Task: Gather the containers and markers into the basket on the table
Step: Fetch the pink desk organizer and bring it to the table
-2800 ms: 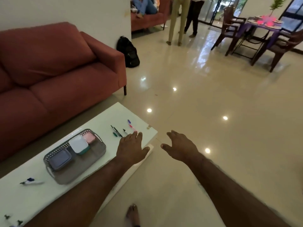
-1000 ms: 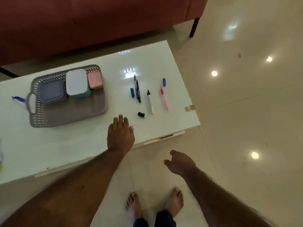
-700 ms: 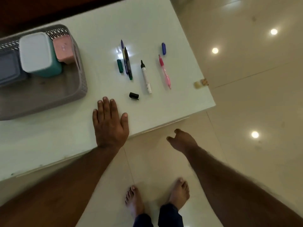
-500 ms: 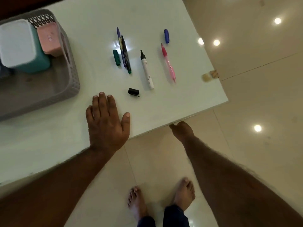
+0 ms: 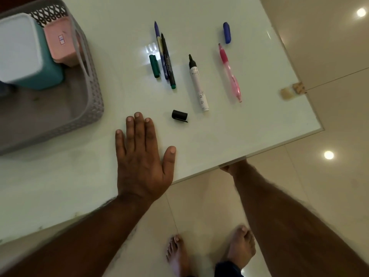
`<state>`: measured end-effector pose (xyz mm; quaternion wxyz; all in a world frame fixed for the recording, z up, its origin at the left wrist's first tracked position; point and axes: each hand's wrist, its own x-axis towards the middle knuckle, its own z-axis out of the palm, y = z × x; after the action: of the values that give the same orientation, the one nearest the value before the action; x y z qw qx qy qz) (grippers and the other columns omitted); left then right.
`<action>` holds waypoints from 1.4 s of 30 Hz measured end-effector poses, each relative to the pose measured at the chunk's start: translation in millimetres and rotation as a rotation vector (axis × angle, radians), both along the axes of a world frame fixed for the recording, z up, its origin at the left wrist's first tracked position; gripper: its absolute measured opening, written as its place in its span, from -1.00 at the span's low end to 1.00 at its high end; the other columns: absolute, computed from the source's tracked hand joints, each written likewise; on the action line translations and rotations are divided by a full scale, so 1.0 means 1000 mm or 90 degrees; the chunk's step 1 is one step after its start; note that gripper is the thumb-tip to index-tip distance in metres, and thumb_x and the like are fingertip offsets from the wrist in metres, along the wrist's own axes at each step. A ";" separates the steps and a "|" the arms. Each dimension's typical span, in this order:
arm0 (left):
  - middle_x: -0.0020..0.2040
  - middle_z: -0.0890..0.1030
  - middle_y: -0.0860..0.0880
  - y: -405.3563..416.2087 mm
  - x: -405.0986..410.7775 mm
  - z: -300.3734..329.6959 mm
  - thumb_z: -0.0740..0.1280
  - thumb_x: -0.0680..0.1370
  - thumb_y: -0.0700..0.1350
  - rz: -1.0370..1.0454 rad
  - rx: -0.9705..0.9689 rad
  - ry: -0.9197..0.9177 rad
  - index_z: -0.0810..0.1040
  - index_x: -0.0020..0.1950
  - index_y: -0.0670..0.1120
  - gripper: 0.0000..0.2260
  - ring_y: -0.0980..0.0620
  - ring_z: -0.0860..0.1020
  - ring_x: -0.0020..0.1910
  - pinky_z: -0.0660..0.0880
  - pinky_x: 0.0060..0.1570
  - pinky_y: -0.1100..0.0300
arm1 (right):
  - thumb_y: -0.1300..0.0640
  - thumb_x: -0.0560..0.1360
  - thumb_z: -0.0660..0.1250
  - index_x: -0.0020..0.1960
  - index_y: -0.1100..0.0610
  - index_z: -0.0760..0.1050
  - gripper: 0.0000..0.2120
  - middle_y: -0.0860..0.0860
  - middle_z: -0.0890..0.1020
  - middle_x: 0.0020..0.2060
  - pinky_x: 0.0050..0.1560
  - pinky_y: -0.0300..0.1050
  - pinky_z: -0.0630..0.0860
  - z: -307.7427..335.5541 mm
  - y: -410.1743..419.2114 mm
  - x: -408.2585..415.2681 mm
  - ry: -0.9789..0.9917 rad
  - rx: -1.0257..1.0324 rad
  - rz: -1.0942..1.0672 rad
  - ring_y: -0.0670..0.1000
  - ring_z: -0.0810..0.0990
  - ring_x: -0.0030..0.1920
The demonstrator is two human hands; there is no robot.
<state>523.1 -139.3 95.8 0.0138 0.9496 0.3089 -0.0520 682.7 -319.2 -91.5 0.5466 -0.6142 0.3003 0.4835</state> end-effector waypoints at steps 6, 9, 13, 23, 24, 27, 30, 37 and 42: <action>0.60 0.04 -0.26 0.000 0.000 -0.001 -0.05 0.62 0.18 -0.006 0.005 -0.014 0.05 0.59 -0.26 -0.32 -0.21 -0.01 0.59 0.01 0.50 -0.24 | 0.25 0.31 0.42 0.07 0.19 0.57 -0.68 0.15 0.64 -0.16 -0.23 -0.06 0.51 0.014 0.004 0.001 0.028 0.037 -0.133 0.13 0.58 -0.19; 0.60 0.05 -0.26 -0.001 0.000 -0.001 -0.06 0.62 0.18 -0.008 0.006 -0.015 0.05 0.58 -0.27 -0.31 -0.21 -0.01 0.59 0.00 0.51 -0.24 | 0.39 0.43 0.37 0.04 0.22 0.56 -0.79 0.18 0.64 -0.22 -0.22 0.02 0.64 0.015 -0.013 -0.008 0.017 -0.040 -0.131 0.13 0.60 -0.21; 0.60 0.03 -0.26 0.000 0.000 -0.002 -0.08 0.61 0.19 -0.009 0.003 -0.017 0.03 0.59 -0.26 -0.31 -0.21 -0.02 0.59 -0.01 0.51 -0.24 | 0.45 0.44 0.30 0.00 0.29 0.53 -0.83 0.24 0.62 -0.20 -0.21 0.09 0.63 0.020 -0.049 -0.029 0.039 -0.111 -0.160 0.18 0.60 -0.23; 0.60 0.04 -0.26 -0.003 -0.001 -0.001 -0.07 0.61 0.19 -0.009 -0.008 -0.033 0.02 0.59 -0.26 -0.31 -0.21 -0.02 0.59 -0.03 0.52 -0.23 | 0.45 0.41 0.25 -0.13 0.34 0.47 -0.92 0.22 0.59 -0.41 -0.32 -0.01 0.47 0.064 -0.144 -0.105 0.031 -0.224 -0.291 0.18 0.53 -0.35; 0.60 0.04 -0.26 -0.002 -0.002 -0.001 -0.06 0.61 0.19 -0.008 -0.006 -0.035 0.03 0.59 -0.26 -0.31 -0.21 -0.02 0.59 -0.03 0.52 -0.23 | 0.42 0.41 0.26 -0.15 0.34 0.47 -0.95 0.19 0.59 -0.48 -0.34 -0.04 0.42 0.070 -0.148 -0.112 0.003 -0.241 -0.272 0.17 0.51 -0.37; 0.60 0.05 -0.26 -0.002 -0.003 -0.002 -0.06 0.62 0.19 -0.009 -0.008 -0.033 0.03 0.59 -0.25 -0.32 -0.21 -0.02 0.59 -0.03 0.52 -0.23 | 0.33 0.45 0.28 -0.13 0.34 0.47 -0.95 0.20 0.58 -0.47 -0.37 -0.10 0.38 0.090 -0.153 -0.127 -0.084 -0.258 -0.255 0.15 0.47 -0.39; 0.59 0.07 -0.27 -0.003 -0.003 0.000 -0.05 0.63 0.17 -0.012 -0.018 -0.040 0.06 0.58 -0.26 -0.33 -0.22 0.00 0.59 -0.02 0.52 -0.24 | 0.37 0.45 0.26 -0.06 0.35 0.49 -0.91 0.28 0.56 -0.34 -0.44 -0.13 0.45 0.122 -0.151 -0.133 -0.133 -0.264 -0.282 0.16 0.49 -0.37; 0.55 0.20 -0.28 -0.013 -0.001 0.009 -0.02 0.65 0.14 0.031 -0.051 -0.028 0.20 0.55 -0.27 -0.38 -0.25 0.15 0.55 0.11 0.50 -0.20 | 0.27 0.42 0.28 -0.09 0.25 0.59 -0.86 0.13 0.56 -0.36 -0.30 0.03 0.57 0.181 -0.156 -0.130 -0.399 -0.296 -0.226 0.10 0.50 -0.40; 0.56 0.25 -0.16 -0.015 -0.030 0.017 0.07 0.64 0.12 0.003 -0.103 -0.054 0.27 0.55 -0.17 -0.44 -0.14 0.21 0.55 0.17 0.51 -0.08 | 0.00 0.58 0.26 -0.32 0.17 0.54 -0.63 0.05 0.50 -0.59 -0.42 -0.04 0.43 0.239 -0.136 -0.107 -0.572 -0.224 -0.116 0.00 0.42 -0.52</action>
<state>493.1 -154.7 112.8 0.1037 0.9459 0.3054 -0.0368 575.7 -455.7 147.6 0.5500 -0.8165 0.1640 0.0628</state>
